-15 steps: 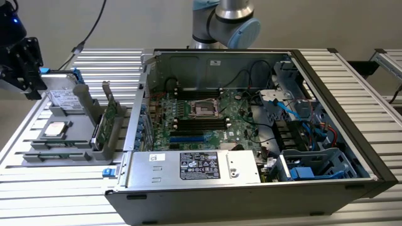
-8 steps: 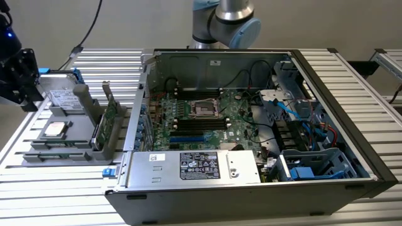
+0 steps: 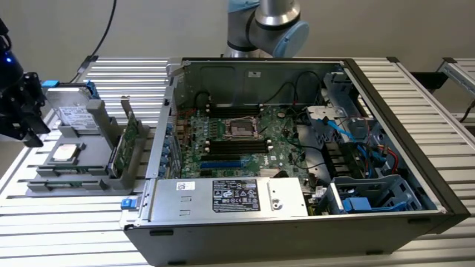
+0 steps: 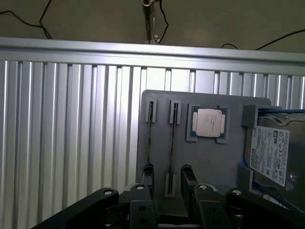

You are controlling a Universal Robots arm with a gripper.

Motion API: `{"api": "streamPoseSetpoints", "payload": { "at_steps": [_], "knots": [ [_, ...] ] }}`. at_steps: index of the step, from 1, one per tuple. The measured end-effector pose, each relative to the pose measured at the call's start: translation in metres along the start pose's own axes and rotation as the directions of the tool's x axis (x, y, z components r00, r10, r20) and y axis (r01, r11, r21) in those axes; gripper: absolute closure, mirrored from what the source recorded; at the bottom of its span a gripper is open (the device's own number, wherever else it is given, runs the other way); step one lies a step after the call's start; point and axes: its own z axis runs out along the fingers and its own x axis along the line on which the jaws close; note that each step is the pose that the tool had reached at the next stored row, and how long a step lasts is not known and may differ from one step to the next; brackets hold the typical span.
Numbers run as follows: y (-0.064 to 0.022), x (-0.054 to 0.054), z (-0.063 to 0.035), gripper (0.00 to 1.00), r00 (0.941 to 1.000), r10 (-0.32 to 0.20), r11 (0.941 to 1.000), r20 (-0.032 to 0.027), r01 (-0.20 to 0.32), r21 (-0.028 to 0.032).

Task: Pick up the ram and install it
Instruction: 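Pick up the ram and move it above insertion slot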

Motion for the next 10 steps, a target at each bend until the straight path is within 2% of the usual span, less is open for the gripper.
{"api": "streamPoseSetpoints", "payload": {
  "at_steps": [10],
  "knots": [
    [-0.0037, 0.001, 0.017, 0.63, 1.0, -0.001, 1.0, 0.0, 0.001, -0.0001]
  ]
}}
